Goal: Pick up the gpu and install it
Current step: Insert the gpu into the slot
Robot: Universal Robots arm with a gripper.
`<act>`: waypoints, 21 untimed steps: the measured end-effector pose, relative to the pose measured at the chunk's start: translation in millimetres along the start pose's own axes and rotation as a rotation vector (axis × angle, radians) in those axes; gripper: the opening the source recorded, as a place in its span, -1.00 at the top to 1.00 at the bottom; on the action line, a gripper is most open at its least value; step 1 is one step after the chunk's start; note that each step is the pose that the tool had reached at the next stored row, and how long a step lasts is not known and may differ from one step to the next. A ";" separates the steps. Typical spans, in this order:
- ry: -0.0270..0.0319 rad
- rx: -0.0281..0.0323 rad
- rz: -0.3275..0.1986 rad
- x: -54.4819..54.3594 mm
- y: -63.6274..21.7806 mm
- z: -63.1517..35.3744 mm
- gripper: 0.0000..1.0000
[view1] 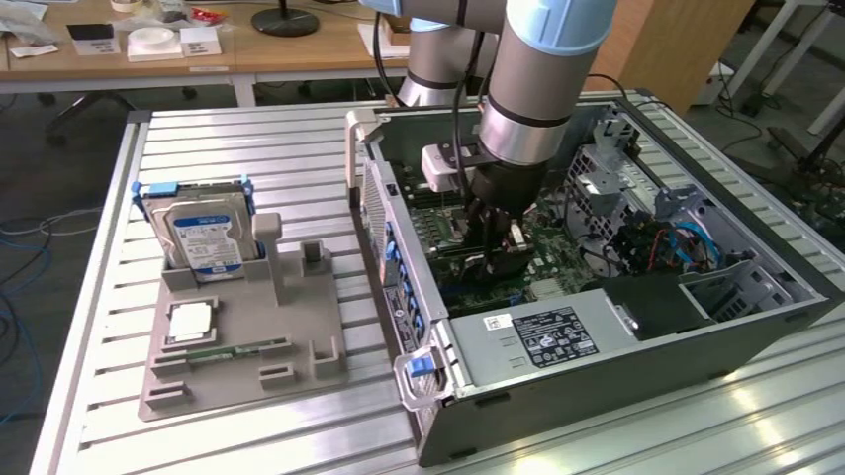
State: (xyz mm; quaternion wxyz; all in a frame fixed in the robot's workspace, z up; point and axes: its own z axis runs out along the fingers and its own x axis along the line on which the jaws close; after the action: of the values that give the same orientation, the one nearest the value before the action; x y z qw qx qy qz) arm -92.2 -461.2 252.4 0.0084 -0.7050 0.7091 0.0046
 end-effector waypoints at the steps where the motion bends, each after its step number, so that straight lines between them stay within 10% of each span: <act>1: 0.0000 0.0000 0.000 0.0 0.0 0.0 -0.15; 12: 0.0000 -0.0001 0.000 0.0 0.0 0.0 -0.15; 21: 0.0001 0.0000 0.000 0.0 0.0 0.0 0.29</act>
State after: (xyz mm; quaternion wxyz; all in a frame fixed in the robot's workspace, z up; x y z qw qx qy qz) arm -92.2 -461.2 252.4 0.0084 -0.7050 0.7091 0.0046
